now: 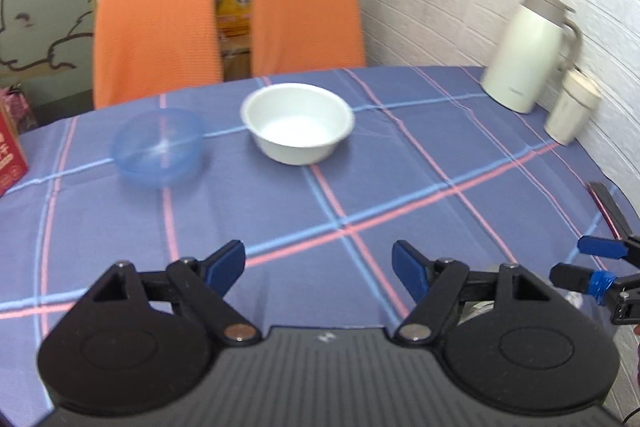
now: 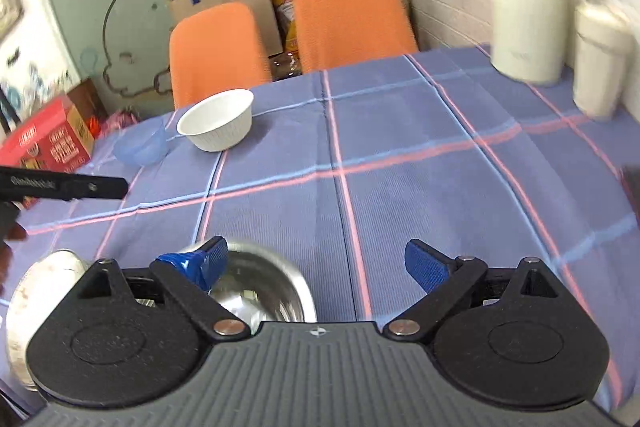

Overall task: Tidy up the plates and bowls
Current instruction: 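Move both grippers to the white bowl and grasp its rim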

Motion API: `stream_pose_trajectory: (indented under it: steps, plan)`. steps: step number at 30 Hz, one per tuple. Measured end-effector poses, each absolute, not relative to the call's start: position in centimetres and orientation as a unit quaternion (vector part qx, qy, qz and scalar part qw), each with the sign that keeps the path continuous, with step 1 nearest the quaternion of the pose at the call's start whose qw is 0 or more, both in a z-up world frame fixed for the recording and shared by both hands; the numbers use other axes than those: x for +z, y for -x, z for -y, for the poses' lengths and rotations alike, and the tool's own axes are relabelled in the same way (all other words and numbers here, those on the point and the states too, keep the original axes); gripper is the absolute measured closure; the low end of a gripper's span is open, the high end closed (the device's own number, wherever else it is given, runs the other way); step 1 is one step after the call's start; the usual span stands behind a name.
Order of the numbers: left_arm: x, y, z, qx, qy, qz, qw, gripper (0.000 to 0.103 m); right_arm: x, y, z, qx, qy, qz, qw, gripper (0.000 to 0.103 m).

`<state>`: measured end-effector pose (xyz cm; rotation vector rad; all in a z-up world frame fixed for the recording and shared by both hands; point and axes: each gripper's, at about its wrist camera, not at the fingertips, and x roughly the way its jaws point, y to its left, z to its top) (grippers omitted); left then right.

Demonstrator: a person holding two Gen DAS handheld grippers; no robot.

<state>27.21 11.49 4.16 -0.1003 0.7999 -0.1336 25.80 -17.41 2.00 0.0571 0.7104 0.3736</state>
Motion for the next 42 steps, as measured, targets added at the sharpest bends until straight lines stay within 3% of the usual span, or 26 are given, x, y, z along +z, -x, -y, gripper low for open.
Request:
stream_pose_trajectory:
  steps: [12, 20, 35, 42]
  plan:
    - [6.8, -37.9, -15.9, -0.073, 0.028, -0.37, 0.926, 0.028, 4.1, -36.4, 10.2, 0.255, 0.093, -0.343, 0.899, 0.02]
    - [2.2, -48.1, -16.0, -0.087, 0.037, -0.44, 0.893, 0.028, 0.3, -42.4, 6.2, 0.277, 0.148, -0.387, 0.867, 0.02]
    - [-1.1, -50.6, -15.4, -0.104, 0.021, -0.449, 0.887, 0.031, -2.5, -44.2, 3.0, 0.329, 0.199, -0.35, 0.854, 0.022]
    - [-1.4, -50.8, -15.3, -0.118, 0.031, -0.463, 0.878, 0.056, -2.0, -44.4, 2.0, 0.339, 0.191, -0.313, 0.866, 0.024]
